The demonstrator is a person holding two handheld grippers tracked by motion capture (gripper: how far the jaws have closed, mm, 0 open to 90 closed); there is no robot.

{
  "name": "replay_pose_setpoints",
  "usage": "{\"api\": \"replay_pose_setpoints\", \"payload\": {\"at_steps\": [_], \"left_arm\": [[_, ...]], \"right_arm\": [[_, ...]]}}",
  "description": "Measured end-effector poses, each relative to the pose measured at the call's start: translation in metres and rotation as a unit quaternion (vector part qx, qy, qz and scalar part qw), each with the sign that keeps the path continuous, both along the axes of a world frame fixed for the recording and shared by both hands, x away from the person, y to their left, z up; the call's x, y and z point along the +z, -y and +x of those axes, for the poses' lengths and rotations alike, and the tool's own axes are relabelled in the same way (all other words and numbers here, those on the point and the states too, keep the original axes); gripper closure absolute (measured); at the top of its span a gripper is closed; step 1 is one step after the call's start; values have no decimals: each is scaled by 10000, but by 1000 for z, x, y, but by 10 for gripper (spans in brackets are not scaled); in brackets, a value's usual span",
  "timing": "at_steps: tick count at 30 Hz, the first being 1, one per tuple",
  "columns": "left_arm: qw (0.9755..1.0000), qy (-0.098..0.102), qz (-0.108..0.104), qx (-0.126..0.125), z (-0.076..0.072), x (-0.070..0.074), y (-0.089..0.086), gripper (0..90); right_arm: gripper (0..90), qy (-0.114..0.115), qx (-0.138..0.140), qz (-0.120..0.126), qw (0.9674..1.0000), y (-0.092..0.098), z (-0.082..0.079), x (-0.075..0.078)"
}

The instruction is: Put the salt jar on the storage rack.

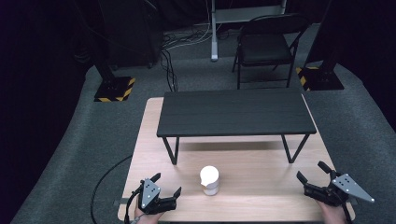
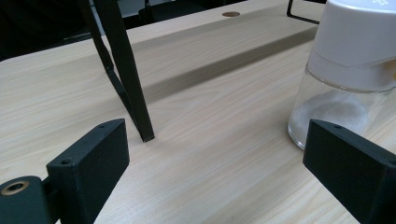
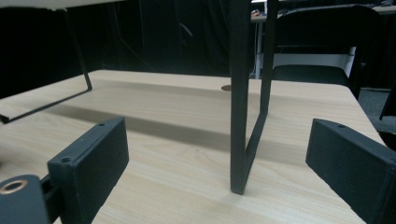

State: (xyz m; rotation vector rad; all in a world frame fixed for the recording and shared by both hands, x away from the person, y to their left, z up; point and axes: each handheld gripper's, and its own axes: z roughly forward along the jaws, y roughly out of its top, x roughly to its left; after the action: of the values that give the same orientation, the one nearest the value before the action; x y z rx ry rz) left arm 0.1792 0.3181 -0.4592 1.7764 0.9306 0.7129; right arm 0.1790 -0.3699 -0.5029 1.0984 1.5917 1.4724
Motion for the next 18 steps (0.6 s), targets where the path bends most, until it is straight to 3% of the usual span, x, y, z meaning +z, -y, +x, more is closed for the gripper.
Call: {"api": "replay_pose_setpoints", "payload": {"at_steps": [10,18], "left_arm": [[10000,-19,-78,21,0,0,-5,69],[9997,-105,-218,52,1,1,-13,65]], "right_arm": [[45,-46,135,-257,9996,-7,2,3],[45,-86,149,-247,9995,-7,2,4]]}}
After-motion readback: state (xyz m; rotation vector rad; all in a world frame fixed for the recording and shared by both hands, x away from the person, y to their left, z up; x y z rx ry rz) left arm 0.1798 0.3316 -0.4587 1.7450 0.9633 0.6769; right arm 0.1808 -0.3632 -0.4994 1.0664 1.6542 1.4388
